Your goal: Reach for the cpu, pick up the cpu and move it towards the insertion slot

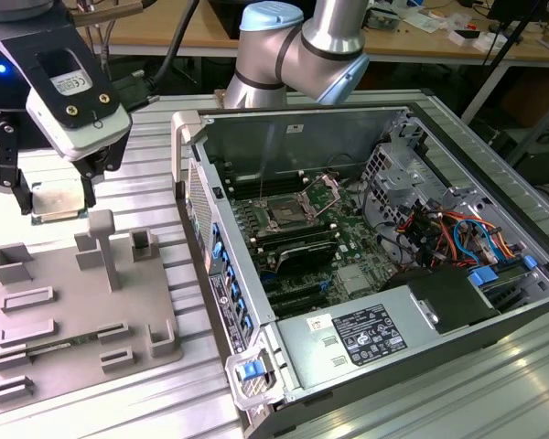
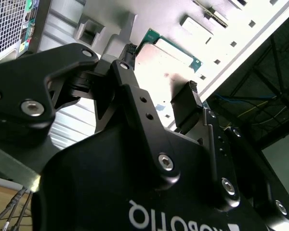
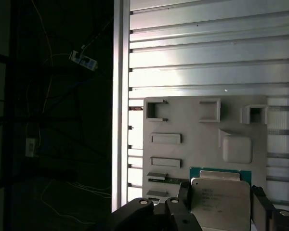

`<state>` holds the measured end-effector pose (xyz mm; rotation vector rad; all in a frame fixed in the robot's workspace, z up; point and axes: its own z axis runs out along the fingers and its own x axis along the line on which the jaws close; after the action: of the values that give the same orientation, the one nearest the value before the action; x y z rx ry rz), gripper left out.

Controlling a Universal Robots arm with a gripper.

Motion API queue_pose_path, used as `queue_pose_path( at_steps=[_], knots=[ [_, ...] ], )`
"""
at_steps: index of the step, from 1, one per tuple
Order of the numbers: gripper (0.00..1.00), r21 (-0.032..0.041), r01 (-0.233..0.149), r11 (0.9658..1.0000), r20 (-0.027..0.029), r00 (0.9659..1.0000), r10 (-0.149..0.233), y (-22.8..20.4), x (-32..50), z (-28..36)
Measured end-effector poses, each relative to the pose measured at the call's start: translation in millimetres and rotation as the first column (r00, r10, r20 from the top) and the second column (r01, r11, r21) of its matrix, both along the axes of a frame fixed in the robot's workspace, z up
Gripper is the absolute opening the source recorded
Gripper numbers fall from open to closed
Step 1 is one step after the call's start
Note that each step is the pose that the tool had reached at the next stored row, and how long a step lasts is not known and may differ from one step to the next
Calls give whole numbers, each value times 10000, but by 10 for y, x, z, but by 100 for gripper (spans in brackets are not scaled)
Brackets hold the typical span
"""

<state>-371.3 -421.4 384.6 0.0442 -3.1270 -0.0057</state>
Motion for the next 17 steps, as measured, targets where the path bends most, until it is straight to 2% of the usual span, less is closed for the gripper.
queue_pose_path(
  at_steps=[8,17],
  knots=[
    [55,0,1,10000,0,10000,-1,0,70,0],
    [55,-1,1,10000,0,10000,-1,0,77,10]
  ],
)
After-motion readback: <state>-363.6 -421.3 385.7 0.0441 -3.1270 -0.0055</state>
